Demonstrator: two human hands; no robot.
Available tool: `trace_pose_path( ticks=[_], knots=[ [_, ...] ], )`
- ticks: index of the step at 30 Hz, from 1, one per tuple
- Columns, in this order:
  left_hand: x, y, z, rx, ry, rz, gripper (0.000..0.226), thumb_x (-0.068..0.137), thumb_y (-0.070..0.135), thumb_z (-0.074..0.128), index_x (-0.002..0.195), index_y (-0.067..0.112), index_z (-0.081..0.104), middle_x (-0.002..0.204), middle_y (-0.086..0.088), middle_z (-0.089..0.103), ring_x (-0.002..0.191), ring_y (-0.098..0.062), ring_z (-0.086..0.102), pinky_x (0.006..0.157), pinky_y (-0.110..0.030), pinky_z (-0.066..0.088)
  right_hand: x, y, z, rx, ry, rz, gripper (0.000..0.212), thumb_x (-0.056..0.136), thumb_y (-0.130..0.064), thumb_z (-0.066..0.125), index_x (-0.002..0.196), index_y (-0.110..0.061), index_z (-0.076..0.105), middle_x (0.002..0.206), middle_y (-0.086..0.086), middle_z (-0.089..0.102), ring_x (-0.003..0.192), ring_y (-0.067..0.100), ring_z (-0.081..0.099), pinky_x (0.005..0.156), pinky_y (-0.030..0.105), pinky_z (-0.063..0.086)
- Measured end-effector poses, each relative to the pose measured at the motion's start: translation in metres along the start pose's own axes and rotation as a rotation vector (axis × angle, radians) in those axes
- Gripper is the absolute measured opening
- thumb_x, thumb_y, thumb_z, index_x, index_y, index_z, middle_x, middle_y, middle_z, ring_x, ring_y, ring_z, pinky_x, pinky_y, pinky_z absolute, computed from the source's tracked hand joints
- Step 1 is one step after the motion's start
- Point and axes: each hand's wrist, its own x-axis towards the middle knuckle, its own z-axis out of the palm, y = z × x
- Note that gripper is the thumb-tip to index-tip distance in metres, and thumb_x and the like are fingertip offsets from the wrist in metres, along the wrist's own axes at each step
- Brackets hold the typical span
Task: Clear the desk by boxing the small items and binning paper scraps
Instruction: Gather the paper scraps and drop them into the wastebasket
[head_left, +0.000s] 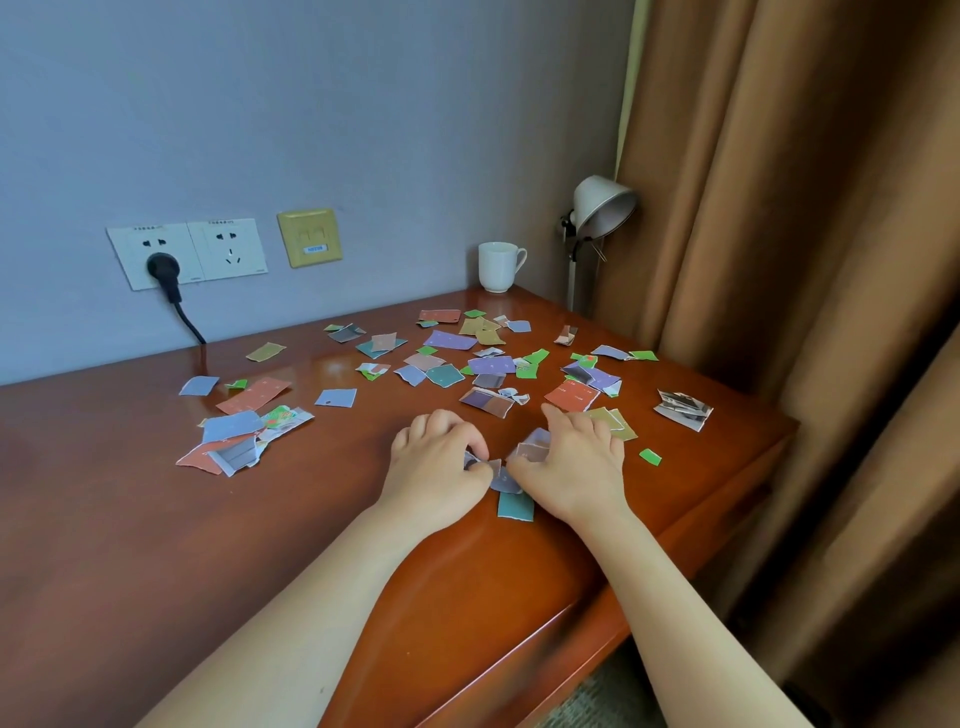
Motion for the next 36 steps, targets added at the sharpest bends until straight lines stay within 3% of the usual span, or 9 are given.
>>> trace_pose_path(
  ticks=[6, 8, 11, 15, 22, 26, 31, 33, 36],
  knots=[
    [0.000, 0.002, -0.001, -0.025, 0.016, 0.037, 0.008, 0.095, 0.035, 0.051, 0.093, 0.029, 0.046, 0.112, 0.009, 0.048, 0.110, -0.010, 0.042, 0.095, -0.026, 0.035, -0.002, 0.000, -0.002, 0.131, 0.000, -0.023, 0.083, 0.073, -0.050, 0.070, 0.145, -0.036, 0.031, 0.143, -0.003, 0.040, 0.133, 0.020, 0.035, 0.104, 0.039, 0.037],
    [-0.002, 0.005, -0.004, -0.031, 0.039, 0.065, 0.010, 0.094, 0.030, 0.053, 0.090, 0.027, 0.044, 0.103, 0.010, 0.048, 0.102, -0.010, 0.044, 0.084, -0.022, 0.037, -0.005, 0.000, -0.001, 0.240, 0.020, -0.095, 0.082, 0.072, -0.037, 0.075, 0.142, -0.039, 0.033, 0.137, -0.004, 0.040, 0.121, 0.015, 0.044, 0.088, 0.027, 0.050],
    [-0.005, 0.007, -0.008, -0.062, 0.053, 0.070, 0.015, 0.091, 0.024, 0.058, 0.087, 0.026, 0.043, 0.094, 0.010, 0.048, 0.086, -0.011, 0.048, 0.070, -0.018, 0.039, -0.007, 0.001, -0.001, 0.338, 0.027, -0.190, 0.083, 0.076, -0.016, 0.075, 0.142, -0.041, 0.032, 0.138, -0.007, 0.034, 0.104, 0.005, 0.043, 0.062, 0.006, 0.047],
    [-0.009, 0.008, -0.010, -0.127, 0.041, 0.047, 0.020, 0.087, 0.018, 0.060, 0.090, 0.029, 0.043, 0.095, 0.011, 0.050, 0.074, -0.012, 0.052, 0.056, -0.013, 0.036, -0.006, 0.001, -0.004, 0.407, 0.045, -0.184, 0.083, 0.082, -0.009, 0.071, 0.146, -0.040, 0.028, 0.151, -0.008, 0.034, 0.123, 0.012, 0.049, 0.059, 0.002, 0.042],
    [-0.012, 0.010, -0.012, -0.254, 0.023, 0.027, 0.007, 0.090, 0.035, 0.054, 0.096, 0.035, 0.053, 0.105, 0.015, 0.053, 0.085, -0.008, 0.056, 0.057, -0.014, 0.038, -0.009, 0.005, -0.006, 0.530, 0.180, -0.122, 0.064, 0.088, -0.007, 0.064, 0.142, -0.032, 0.039, 0.144, -0.009, 0.047, 0.118, 0.013, 0.055, 0.059, 0.002, 0.041],
    [-0.012, 0.011, -0.011, -0.053, -0.116, 0.144, 0.044, 0.077, 0.068, 0.058, 0.111, 0.040, 0.054, 0.110, 0.019, 0.045, 0.097, -0.007, 0.053, 0.067, -0.018, 0.048, -0.010, 0.008, -0.003, 0.506, 0.225, -0.085, 0.059, 0.088, -0.004, 0.062, 0.139, -0.028, 0.044, 0.139, -0.007, 0.052, 0.115, 0.014, 0.058, 0.078, 0.014, 0.047],
    [-0.009, 0.008, -0.013, -0.049, -0.140, 0.162, 0.049, 0.069, 0.076, 0.061, 0.101, 0.039, 0.054, 0.110, 0.019, 0.043, 0.092, -0.006, 0.052, 0.066, -0.019, 0.044, -0.014, 0.008, -0.002, 0.439, 0.224, -0.041, 0.050, 0.085, -0.009, 0.063, 0.129, -0.029, 0.050, 0.102, -0.005, 0.066, 0.067, 0.007, 0.058, 0.055, 0.013, 0.048],
    [-0.008, 0.007, -0.011, -0.056, -0.137, 0.161, 0.043, 0.071, 0.074, 0.062, 0.095, 0.039, 0.052, 0.108, 0.019, 0.043, 0.087, -0.006, 0.051, 0.062, -0.018, 0.039, -0.018, 0.007, -0.003, 0.419, 0.212, -0.071, 0.044, 0.084, -0.012, 0.063, 0.124, -0.028, 0.054, 0.086, -0.007, 0.061, 0.063, 0.008, 0.057, 0.051, 0.014, 0.045],
    [-0.008, 0.007, -0.009, -0.065, -0.134, 0.166, 0.038, 0.073, 0.071, 0.062, 0.088, 0.038, 0.052, 0.104, 0.019, 0.045, 0.082, -0.007, 0.051, 0.059, -0.019, 0.035, -0.020, 0.006, -0.005, 0.441, 0.188, -0.118, 0.037, 0.085, -0.012, 0.062, 0.118, -0.026, 0.059, 0.088, -0.005, 0.064, 0.066, 0.009, 0.059, 0.058, 0.022, 0.056]
  ],
)
